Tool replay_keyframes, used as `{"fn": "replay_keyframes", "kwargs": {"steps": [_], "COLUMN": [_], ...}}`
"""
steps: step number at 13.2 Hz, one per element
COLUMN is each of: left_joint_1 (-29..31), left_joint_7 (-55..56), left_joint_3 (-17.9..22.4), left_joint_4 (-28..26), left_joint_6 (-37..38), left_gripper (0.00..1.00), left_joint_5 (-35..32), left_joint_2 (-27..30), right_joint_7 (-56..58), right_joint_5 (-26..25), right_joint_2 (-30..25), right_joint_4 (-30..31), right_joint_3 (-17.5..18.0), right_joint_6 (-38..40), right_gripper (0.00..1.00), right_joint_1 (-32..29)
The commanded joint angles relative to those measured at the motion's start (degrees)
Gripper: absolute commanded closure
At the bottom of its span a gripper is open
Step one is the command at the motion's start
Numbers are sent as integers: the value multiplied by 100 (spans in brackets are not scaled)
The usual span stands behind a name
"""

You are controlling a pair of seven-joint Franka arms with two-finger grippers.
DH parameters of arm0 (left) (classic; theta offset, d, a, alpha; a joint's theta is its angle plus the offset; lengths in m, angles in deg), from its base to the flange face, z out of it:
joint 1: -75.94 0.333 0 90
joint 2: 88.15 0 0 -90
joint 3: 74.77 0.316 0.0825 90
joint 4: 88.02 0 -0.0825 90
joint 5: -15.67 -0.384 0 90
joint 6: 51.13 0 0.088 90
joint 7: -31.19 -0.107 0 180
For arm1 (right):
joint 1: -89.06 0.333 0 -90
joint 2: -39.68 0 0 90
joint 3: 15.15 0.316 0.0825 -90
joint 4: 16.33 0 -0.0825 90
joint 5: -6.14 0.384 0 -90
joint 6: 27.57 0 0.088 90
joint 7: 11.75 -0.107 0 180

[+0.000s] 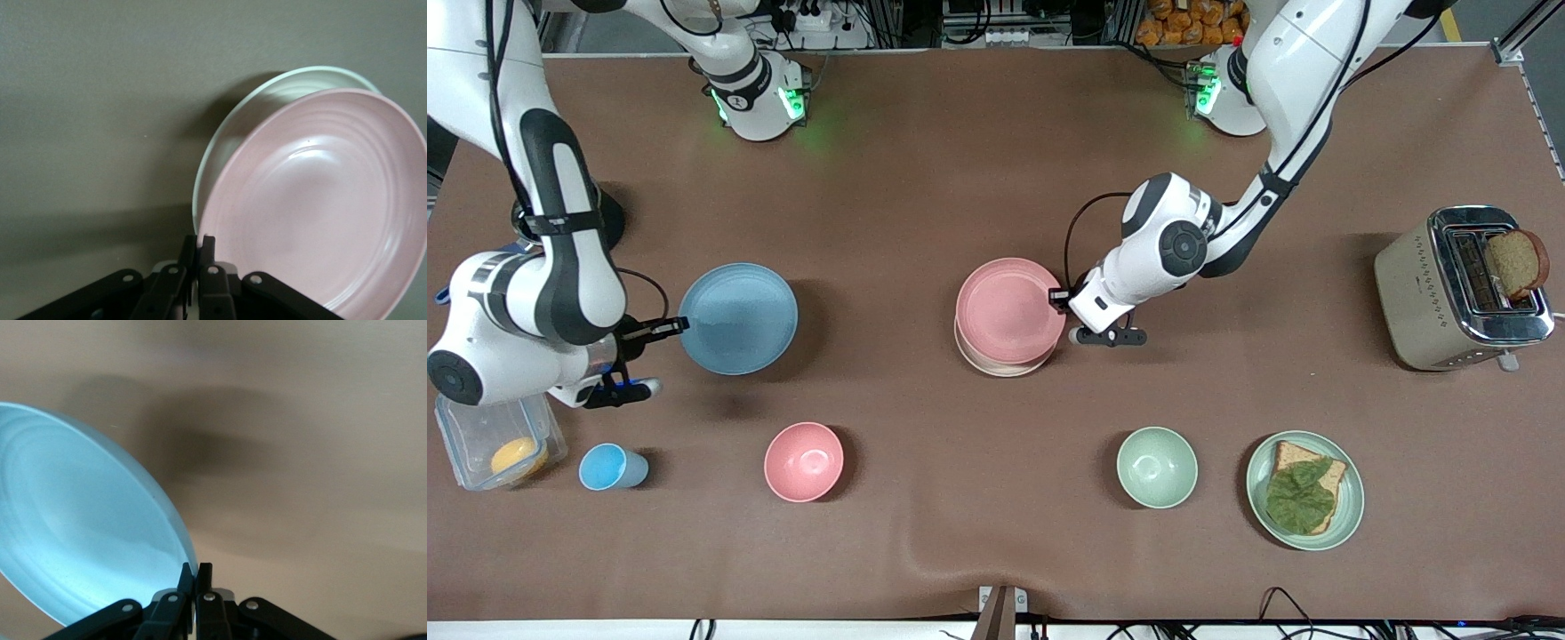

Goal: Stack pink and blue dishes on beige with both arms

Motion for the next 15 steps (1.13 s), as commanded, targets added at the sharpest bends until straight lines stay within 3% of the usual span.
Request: {"fn": "replay_keyframes", "kwargs": {"steps": [1, 4, 7, 11, 12, 13, 14, 15], "left_joint_1": [-416, -452, -452, -496, -496, -496, -496, -496], "left_joint_7": [107, 107, 107, 107, 107, 107, 107, 107], "left_joint_3": [390, 408, 408, 408, 408, 408, 408, 408], "left_joint_4": [143, 284, 407, 521, 521, 521, 530, 530], "left_joint_6": [-99, -126, -126, -135, -135, -135, -135, -135], "left_gripper": [100, 100, 100, 100, 84, 58, 11, 0], "left_joint_5": [-15, -15, -24, -33, -33, -33, -33, -50], "left_joint_2": [-76, -226, -331, -437, -437, -437, -428, -402], "right_joint_7": [-385, -1052, -1650, -2406, -2520, -2600, -2705, -2871], "right_joint_5": [289, 350, 902, 1167, 1324, 1465, 1588, 1677], "right_joint_2": [52, 61, 79, 228, 246, 272, 307, 377], "right_joint_4": [-184, -254, -263, -263, -263, -263, -263, -280], "right_joint_3": [-7, 10, 10, 10, 10, 10, 10, 10], "right_joint_6": [159, 159, 106, -78, -201, -280, -316, -394], "right_gripper": [100, 100, 100, 100, 100, 100, 100, 100], "right_joint_1": [241, 662, 1146, 1832, 1972, 2122, 2262, 2368]}}
